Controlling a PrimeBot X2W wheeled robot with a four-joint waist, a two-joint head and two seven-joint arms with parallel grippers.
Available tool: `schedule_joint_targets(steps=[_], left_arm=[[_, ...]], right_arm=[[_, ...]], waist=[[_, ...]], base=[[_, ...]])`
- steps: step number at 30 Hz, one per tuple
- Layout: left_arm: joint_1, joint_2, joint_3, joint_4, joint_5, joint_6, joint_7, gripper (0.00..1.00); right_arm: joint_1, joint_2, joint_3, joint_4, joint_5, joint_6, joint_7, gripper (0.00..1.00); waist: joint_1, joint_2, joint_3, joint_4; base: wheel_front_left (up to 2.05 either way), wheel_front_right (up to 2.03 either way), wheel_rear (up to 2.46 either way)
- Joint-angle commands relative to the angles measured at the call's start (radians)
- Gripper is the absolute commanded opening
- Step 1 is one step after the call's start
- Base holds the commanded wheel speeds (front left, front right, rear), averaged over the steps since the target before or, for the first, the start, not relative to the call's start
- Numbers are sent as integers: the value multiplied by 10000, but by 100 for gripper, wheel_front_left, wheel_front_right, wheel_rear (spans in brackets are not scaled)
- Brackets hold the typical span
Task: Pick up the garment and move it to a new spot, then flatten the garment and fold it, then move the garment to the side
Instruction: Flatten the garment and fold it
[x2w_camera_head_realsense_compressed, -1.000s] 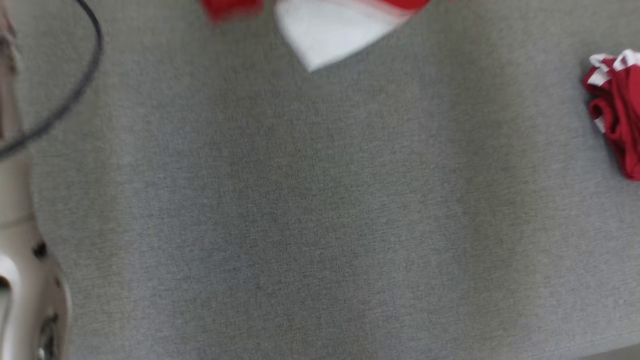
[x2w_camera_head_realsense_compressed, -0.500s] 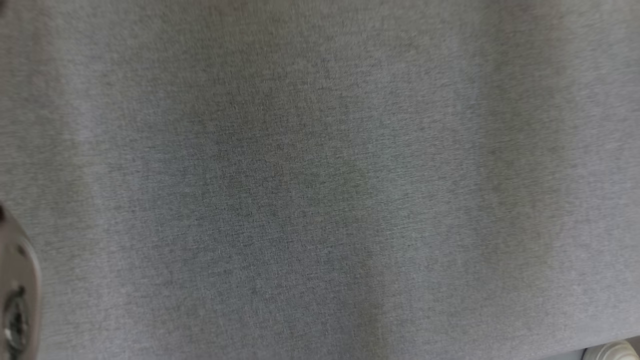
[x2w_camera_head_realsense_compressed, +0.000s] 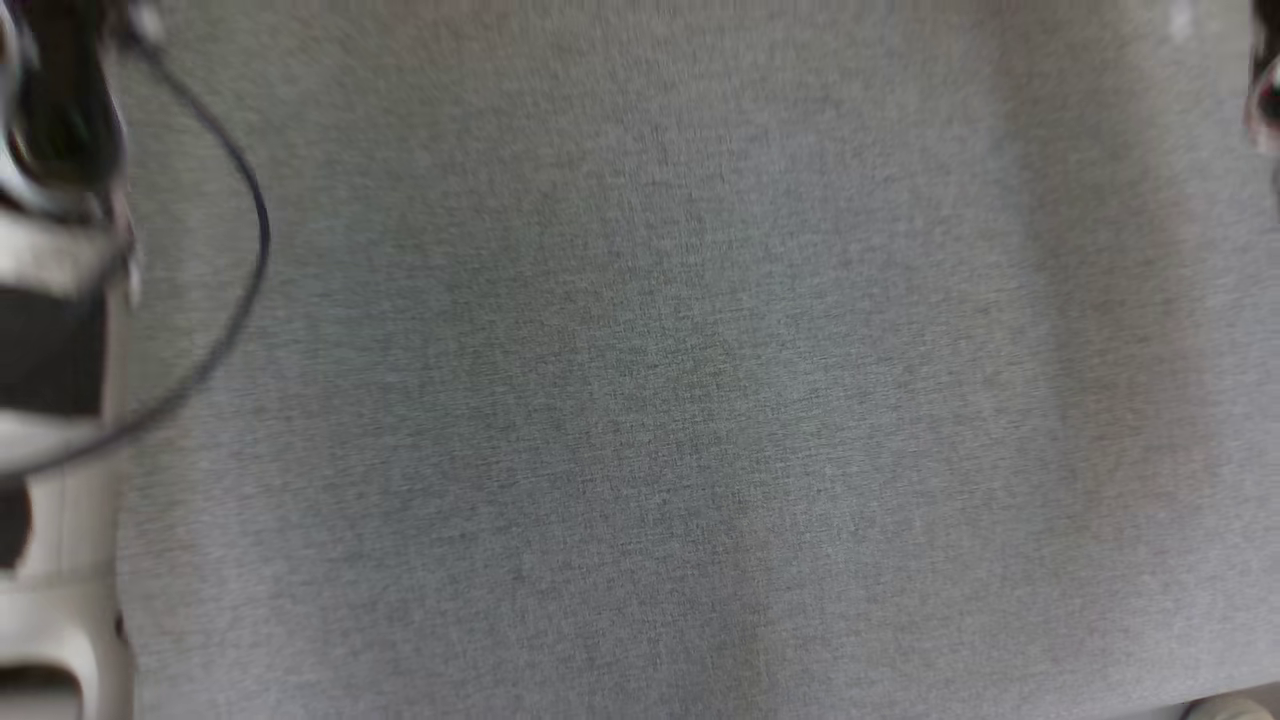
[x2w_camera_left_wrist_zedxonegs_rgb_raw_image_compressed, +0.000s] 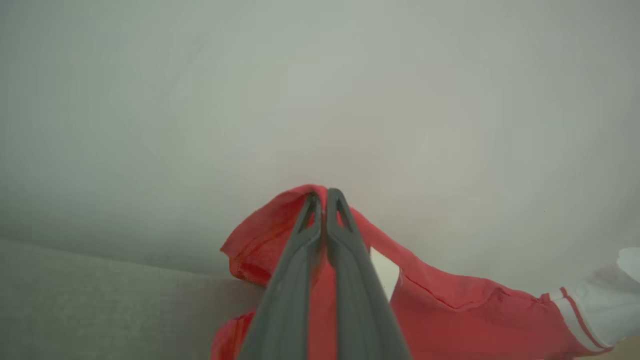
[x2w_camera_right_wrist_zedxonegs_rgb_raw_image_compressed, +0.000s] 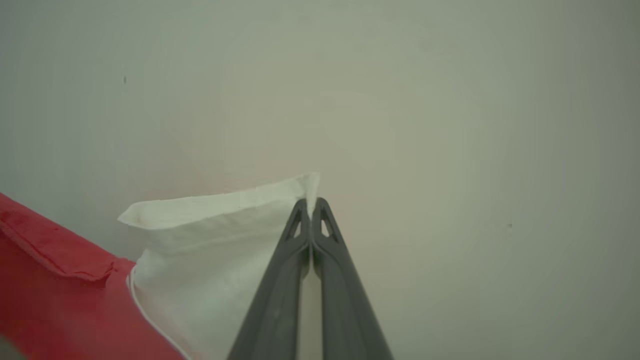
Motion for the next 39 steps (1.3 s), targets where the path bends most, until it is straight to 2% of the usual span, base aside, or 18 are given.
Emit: schedule_joint_targets(steps=[1,3,6,7,9,12,17,20,26,31,36,39], left_arm=[[565,131,-116,-209,-221,16,-16,0],[947,182,-216,-314,-349,16,22,0],[2233,332,-371,-491,-737,14,350,0],[3083,397,-428,-661,-966,14,470,0],[3952,358,-443,-829,-1082,17,483,0],[5386,153,-357,-1075,-1463,57,412,0],[7717,-550,-80,-1795,-2547,69,263,0],[8873,-802,-116,-2130,-2839,97,230,0],[10614,-1024,-424,-2618,-2902,335,369,0],[11608,-991,-655,-2877,-2760,607,532,0],[12385,-952,-788,-3242,-2811,867,657,0],[12520,-915,-807,-3343,-2799,927,719,0]], right_arm=[[570,-217,-154,-273,206,-26,336,0],[1030,-252,-264,-523,382,-26,721,0],[2548,-30,-457,-1227,1052,-26,2130,0],[3487,8,-599,-1844,1489,-26,2960,0],[4498,-101,-857,-2365,1615,-26,3655,0],[6052,128,-1428,-3061,1539,-26,4593,0],[8596,894,-2537,-4138,1801,-25,6390,0],[9805,1363,-3013,-4760,1606,-26,7128,0],[11323,1942,-3493,-5585,1309,-26,8227,0],[12223,2293,-3867,-6011,954,-25,9056,0],[13230,2381,-4170,-6563,831,-25,10444,0],[13312,2455,-4372,-6812,852,-25,10523,0]], waist=[[1,-2,-857,200],[1,-2,-1038,234],[1,-2,-1609,208],[1,-2,-2005,218],[1,-2,-2370,260],[1,-2,-2921,340],[1,-2,-3752,502],[1,-2,-4137,597],[1,-2,-4777,735],[1,-2,-5242,874],[1,-2,-5719,906],[1,-2,-5827,888]], base=[[0,0,0],[0,0,0],[0,0,0],[0,0,0],[0,0,0],[0,0,0],[0,0,0],[0,0,0],[0,0,0],[0,0,0],[0,0,0],[0,0,0]])
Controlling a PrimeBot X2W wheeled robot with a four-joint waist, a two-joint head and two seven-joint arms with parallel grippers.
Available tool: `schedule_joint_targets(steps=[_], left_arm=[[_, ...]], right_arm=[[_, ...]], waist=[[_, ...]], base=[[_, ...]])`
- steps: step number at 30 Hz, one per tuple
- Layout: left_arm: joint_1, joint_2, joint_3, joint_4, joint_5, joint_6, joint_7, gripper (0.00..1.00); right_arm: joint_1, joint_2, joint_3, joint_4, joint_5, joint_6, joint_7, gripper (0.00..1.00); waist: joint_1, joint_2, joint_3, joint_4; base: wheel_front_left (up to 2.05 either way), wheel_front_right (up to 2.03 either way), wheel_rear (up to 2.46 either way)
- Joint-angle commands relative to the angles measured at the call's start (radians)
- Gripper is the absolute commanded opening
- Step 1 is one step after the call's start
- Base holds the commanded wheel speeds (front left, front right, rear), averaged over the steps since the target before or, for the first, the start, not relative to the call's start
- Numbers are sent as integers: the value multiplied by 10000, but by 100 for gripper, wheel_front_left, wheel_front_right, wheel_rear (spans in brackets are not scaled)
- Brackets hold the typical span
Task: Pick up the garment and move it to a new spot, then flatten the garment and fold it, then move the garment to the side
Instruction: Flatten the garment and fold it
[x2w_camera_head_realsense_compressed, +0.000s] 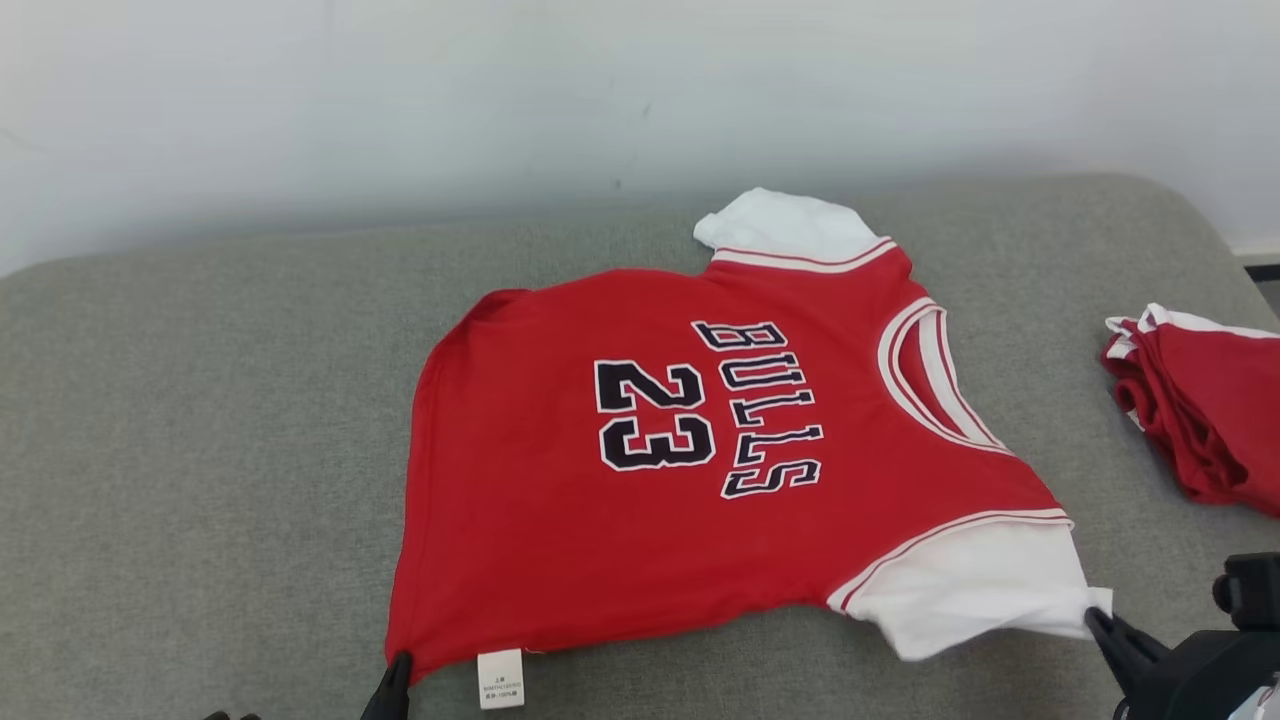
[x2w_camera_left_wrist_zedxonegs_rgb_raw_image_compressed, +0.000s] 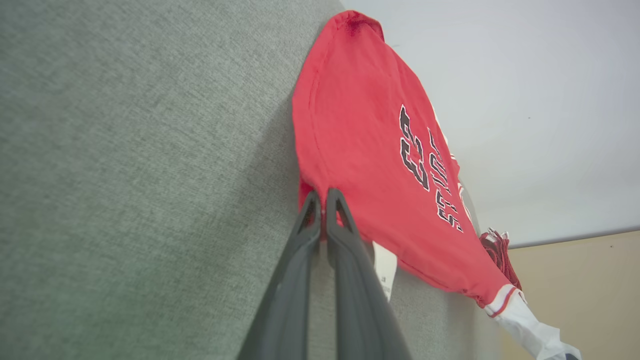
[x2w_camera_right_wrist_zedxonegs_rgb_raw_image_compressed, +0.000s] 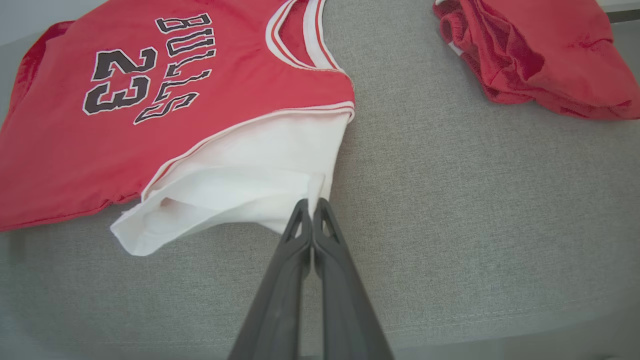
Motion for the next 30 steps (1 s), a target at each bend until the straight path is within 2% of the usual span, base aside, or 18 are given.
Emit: schedule_joint_targets(steps=[1,5,9,15,20,24,30], left_arm=[[183,49,18,-134,-11,65,3,0],[6,69,20,-519,-84,109,118,0],[-568,188,33,-764,-73,137,326,0],[-2958,818,317,-943,98,349,1063,0],[-5691,1486,479,-512,404,657,1750,0],[-7862,1815,458,80,848,860,2073,0],[-10261,2052,90,1000,1597,852,2147,0]], right_arm=[[44,46,-148,-202,-65,-23,-33,0],[-513,37,67,-315,54,-23,-718,0],[-1290,-280,486,-170,147,-23,-1281,0],[-4183,-1523,1627,697,273,-23,-2571,0],[-7379,-2356,2677,2106,416,-23,-3585,0],[-9875,-2679,3419,3649,201,-23,-4428,0],[-12834,-2866,4299,5742,-183,-23,-5339,0]], waist=[[2,1,-288,24],[2,1,-446,-118],[2,1,-460,-204],[2,1,-242,-440],[2,1,116,-748],[2,1,461,-956],[2,1,876,-1110]], base=[[0,0,0],[0,0,0],[0,0,0],[0,0,0],[0,0,0],[0,0,0],[0,0,0]])
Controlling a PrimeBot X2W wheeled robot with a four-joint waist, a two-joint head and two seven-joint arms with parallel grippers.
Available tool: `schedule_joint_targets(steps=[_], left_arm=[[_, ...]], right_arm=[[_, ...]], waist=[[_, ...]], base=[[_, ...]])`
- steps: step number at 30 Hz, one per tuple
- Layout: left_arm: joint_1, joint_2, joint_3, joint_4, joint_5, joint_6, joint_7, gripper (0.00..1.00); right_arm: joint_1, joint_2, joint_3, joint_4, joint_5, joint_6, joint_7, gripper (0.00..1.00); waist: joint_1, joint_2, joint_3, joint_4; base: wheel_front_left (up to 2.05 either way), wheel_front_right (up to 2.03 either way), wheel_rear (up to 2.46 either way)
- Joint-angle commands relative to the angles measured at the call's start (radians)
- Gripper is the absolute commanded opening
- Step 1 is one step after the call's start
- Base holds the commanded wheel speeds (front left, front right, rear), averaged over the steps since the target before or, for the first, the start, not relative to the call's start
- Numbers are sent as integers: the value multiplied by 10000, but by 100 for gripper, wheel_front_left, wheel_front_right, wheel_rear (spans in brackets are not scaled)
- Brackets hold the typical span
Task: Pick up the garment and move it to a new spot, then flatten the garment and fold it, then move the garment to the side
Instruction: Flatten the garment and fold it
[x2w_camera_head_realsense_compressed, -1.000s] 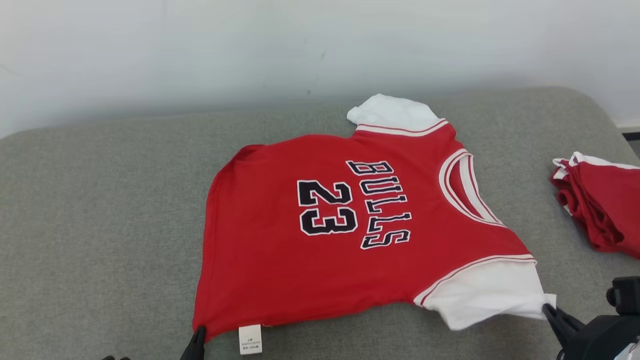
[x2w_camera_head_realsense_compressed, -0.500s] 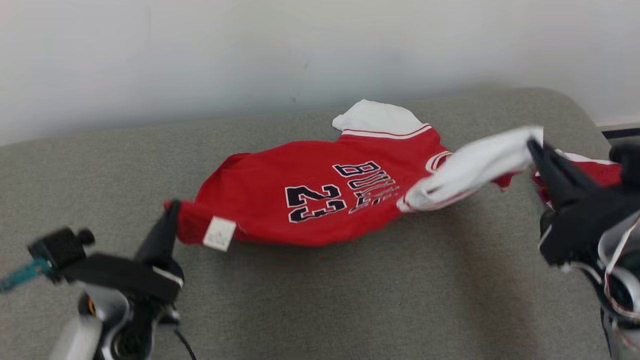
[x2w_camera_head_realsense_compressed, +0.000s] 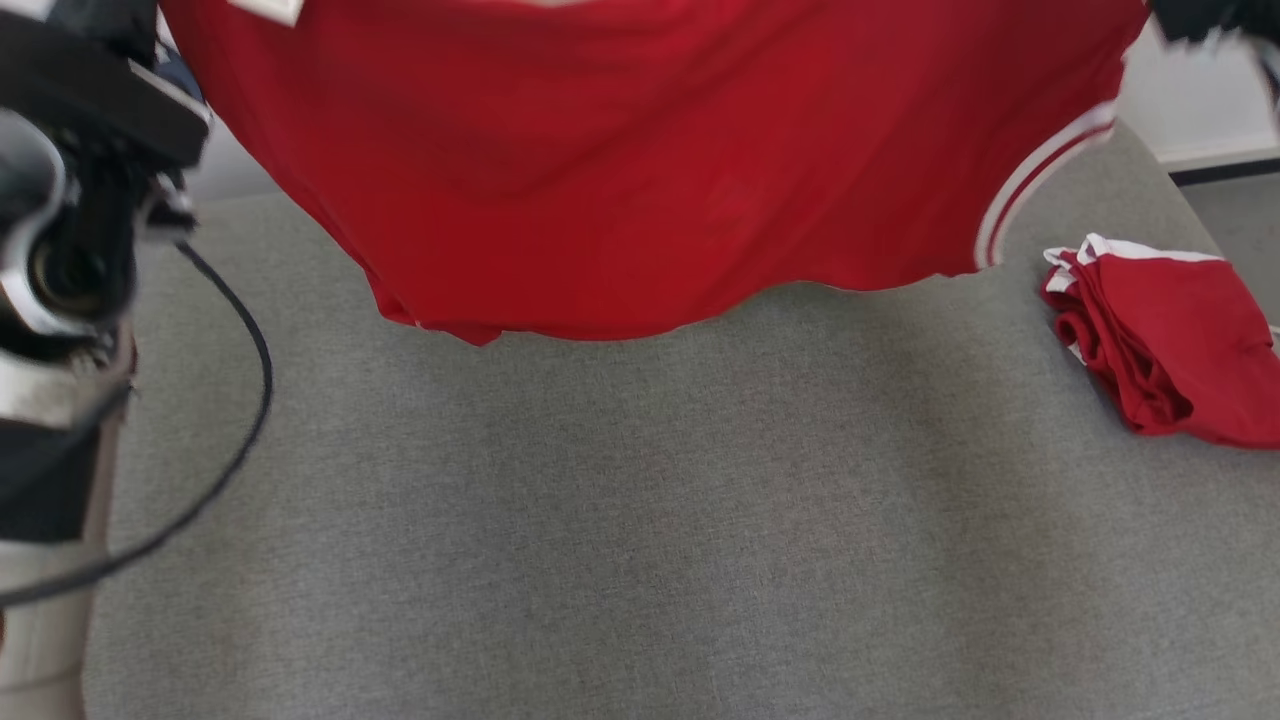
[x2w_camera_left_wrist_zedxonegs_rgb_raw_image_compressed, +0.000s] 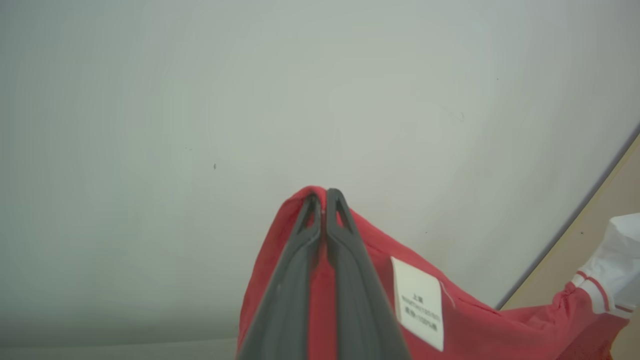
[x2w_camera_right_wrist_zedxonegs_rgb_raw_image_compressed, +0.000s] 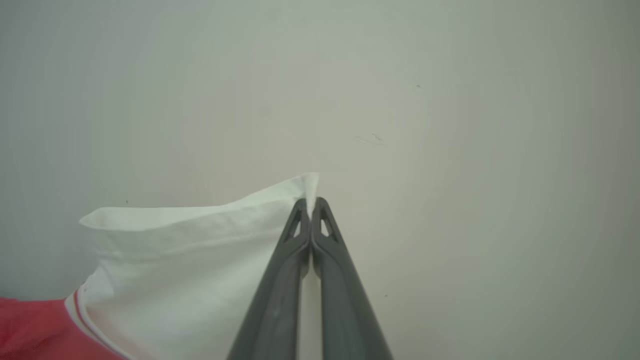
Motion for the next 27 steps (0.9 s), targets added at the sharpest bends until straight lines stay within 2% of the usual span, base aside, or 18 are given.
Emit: schedule_joint_targets(steps=[1,9,11,17,22,24,27], left_arm=[[-398,96,-43,142,137,-41,-17,0],[-2740,229,188,1129,719,75,-745,0],[-3222,60,438,1305,482,129,-964,0],[-3878,-21,321,1816,474,-138,-970,0],[-4221,-107,296,2006,486,-117,-1059,0],[-4383,-125,275,2106,582,-47,-1131,0],[-4585,-34,268,2268,989,103,-1738,0]], right_arm=[[-418,-93,42,324,-52,-23,-166,0],[-2941,139,-438,2184,-429,-23,-1345,0],[-3425,228,-641,2474,-451,-23,-1591,0],[-4214,348,-618,3105,-476,-23,-1698,0],[-4713,395,-710,3531,-333,-23,-1794,0],[-4930,529,-1008,3742,-344,-23,-1984,0],[-5495,906,-2041,4104,-675,-25,-2848,0]], waist=[[-3,-2,251,-140],[-3,-2,920,-94],[-3,-2,1117,-67],[-3,-2,1824,47],[-3,-2,2659,100],[-3,-2,3139,112],[-3,-2,3688,124]], base=[[0,0,0],[0,0,0],[0,0,0],[0,0,0],[0,0,0],[0,0,0],[0,0,0]])
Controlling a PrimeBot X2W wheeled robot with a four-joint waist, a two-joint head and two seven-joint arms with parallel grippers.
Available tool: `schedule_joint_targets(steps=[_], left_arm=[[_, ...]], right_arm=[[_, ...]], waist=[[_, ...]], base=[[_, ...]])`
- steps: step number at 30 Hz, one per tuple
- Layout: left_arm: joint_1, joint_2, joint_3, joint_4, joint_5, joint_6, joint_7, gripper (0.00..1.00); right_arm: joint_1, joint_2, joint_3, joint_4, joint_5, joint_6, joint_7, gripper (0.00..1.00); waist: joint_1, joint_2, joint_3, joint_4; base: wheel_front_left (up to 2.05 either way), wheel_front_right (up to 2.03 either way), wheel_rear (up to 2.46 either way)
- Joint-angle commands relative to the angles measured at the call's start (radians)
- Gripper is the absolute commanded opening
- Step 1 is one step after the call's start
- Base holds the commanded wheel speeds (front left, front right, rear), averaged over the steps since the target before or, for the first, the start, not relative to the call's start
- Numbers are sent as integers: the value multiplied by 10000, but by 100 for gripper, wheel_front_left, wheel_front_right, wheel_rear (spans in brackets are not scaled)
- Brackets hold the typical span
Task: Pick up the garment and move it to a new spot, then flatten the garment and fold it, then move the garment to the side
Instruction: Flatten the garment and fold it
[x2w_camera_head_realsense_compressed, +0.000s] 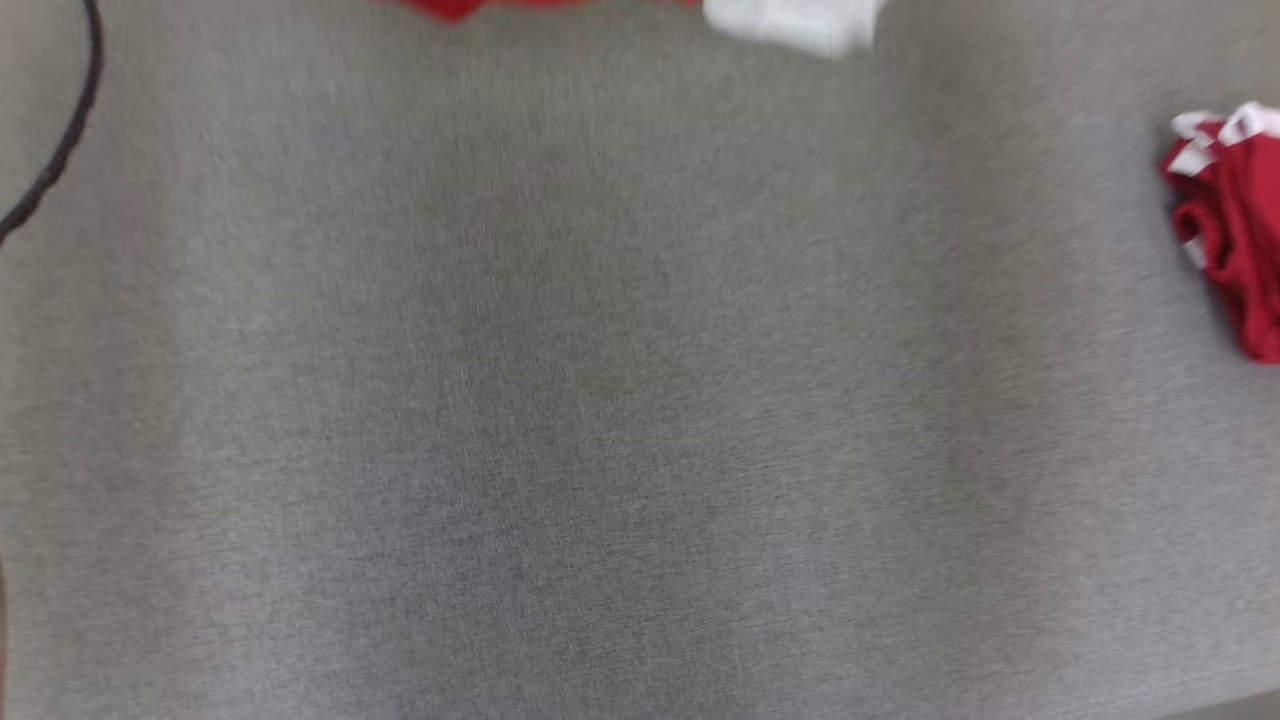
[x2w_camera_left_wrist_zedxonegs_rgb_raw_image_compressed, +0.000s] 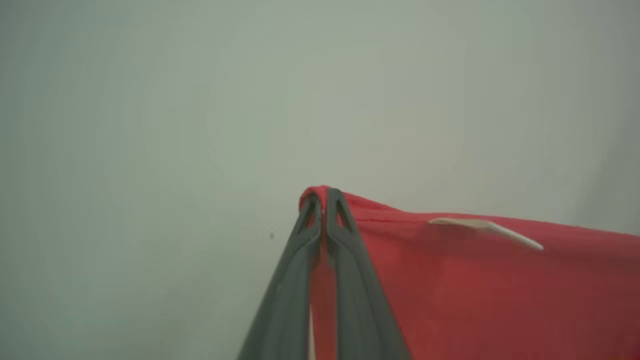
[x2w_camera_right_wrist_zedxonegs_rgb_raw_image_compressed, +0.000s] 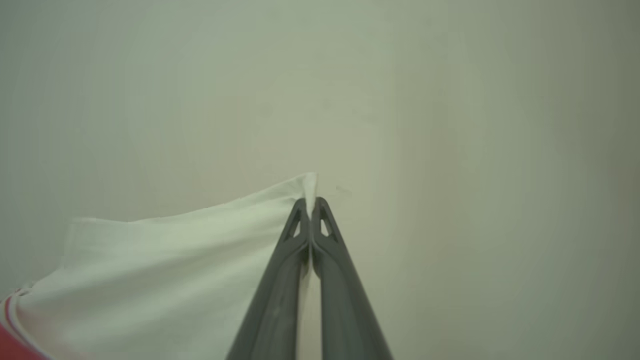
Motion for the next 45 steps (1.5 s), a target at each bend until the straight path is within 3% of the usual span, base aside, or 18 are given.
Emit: schedule_joint_targets(steps=[1,7,10,14,19,26,31,34,36,41,45], left_arm=[[-216,132,28,137,298,63,-404,0],[-1243,219,-91,317,1016,-60,-1797,0],[-1877,265,-175,351,1361,-161,-2340,0],[-1918,286,-431,562,1785,-489,-2818,0],[-1199,250,-454,879,2067,-854,-3105,0],[33,-141,-509,812,1678,-1434,-3161,0],[1403,-291,-508,425,1048,-1630,-3073,0],[3212,-168,-506,-355,465,-1699,-2769,0],[3787,-164,-492,-607,296,-1707,-2745,0],[7059,-147,-366,-1905,-484,-1241,-2196,0],[9583,-292,-452,-2896,-835,-742,-2012,0]], right_arm=[[-443,219,-481,178,-346,-27,-512,0],[-1764,913,-2077,299,-1898,-27,-2441,0],[-2138,991,-2186,18,-2576,-27,-2772,0],[-1430,791,-1648,-463,-3166,-27,-2974,0],[102,410,-884,-1140,-2994,-27,-3061,0],[2235,-278,-161,-1821,-1760,-27,-2964,0],[3953,-752,-50,-2459,-465,-27,-1996,0],[5977,-1217,112,-3802,483,-27,-529,0],[6576,-1324,66,-4183,656,-27,-175,0],[9757,-1476,-692,-6113,821,-27,2170,0],[12210,-932,-1619,-7416,253,-27,4059,0]], waist=[[-2,-3,1039,73],[-2,-3,1670,68],[-2,-3,2098,61],[-2,-3,2669,98],[-2,-3,2874,166],[-2,-3,2385,498],[-2,-3,1642,721],[-2,-3,837,838],[-2,-3,586,854],[-2,-3,-498,891],[-2,-3,-1285,839]], base=[[0,0,0],[0,0,0],[0,0,0],[0,0,0],[0,0,0],[0,0,0],[0,0,0],[0,0,0],[0,0,0],[0,0,0],[0,0,0]])
